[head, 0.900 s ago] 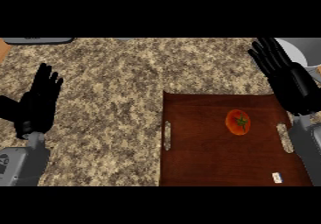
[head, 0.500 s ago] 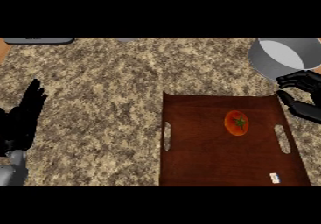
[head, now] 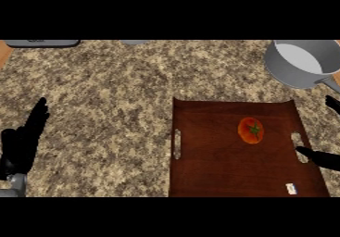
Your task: Pick the tomato from the tray and place it in the pot
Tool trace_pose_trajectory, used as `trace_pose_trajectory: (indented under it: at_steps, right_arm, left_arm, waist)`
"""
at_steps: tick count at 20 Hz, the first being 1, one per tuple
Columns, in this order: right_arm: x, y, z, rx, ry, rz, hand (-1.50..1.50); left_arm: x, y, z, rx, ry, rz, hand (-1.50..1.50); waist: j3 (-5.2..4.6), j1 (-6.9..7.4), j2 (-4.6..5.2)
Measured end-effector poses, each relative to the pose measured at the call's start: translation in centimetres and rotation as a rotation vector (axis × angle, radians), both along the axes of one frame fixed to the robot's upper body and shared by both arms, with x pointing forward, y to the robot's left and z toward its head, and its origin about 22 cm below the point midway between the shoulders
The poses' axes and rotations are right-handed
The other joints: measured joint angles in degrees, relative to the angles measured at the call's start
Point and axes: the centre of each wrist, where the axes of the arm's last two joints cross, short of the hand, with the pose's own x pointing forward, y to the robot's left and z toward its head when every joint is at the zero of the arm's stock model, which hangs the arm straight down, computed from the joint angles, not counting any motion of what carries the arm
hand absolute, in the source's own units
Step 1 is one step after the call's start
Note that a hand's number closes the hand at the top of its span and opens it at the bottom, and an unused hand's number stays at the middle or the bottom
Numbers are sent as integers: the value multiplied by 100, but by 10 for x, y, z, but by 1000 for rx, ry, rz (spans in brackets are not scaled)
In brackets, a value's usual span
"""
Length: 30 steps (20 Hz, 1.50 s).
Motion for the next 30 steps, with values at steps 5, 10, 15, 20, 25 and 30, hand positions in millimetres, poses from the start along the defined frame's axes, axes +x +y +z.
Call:
trace_pose_trajectory:
  at_steps: [5, 10, 15, 20, 25, 30]
  right_arm:
    - [-1, -8, 27, -123, 85, 54, -150]
    - [13, 11, 64, -255, 196, 121, -150]
    - [25, 33, 92, -462, 370, 165, -150]
    - [36, 71, 102, -617, 541, 212, -150]
    - [46, 108, 113, -679, 648, 252, -150]
    - [59, 133, 104, -724, 698, 258, -150]
  left_arm:
    - [-10, 2, -1, 17, -1, -9, 0]
    - [-12, 2, -2, 18, 9, -19, 0]
    - [-11, -1, -1, 19, 3, -25, 0]
    - [-6, -7, 1, 15, 4, -27, 0]
    - [-10, -6, 0, 20, 3, -22, 0]
    - [-11, -6, 1, 17, 1, -19, 0]
  waist:
    - [-11, 43, -8]
    - [-21, 55, -11]
    - [-28, 104, -6]
    - [-25, 133, 2]
    - [-21, 112, -1]
    - [-17, 98, 0]
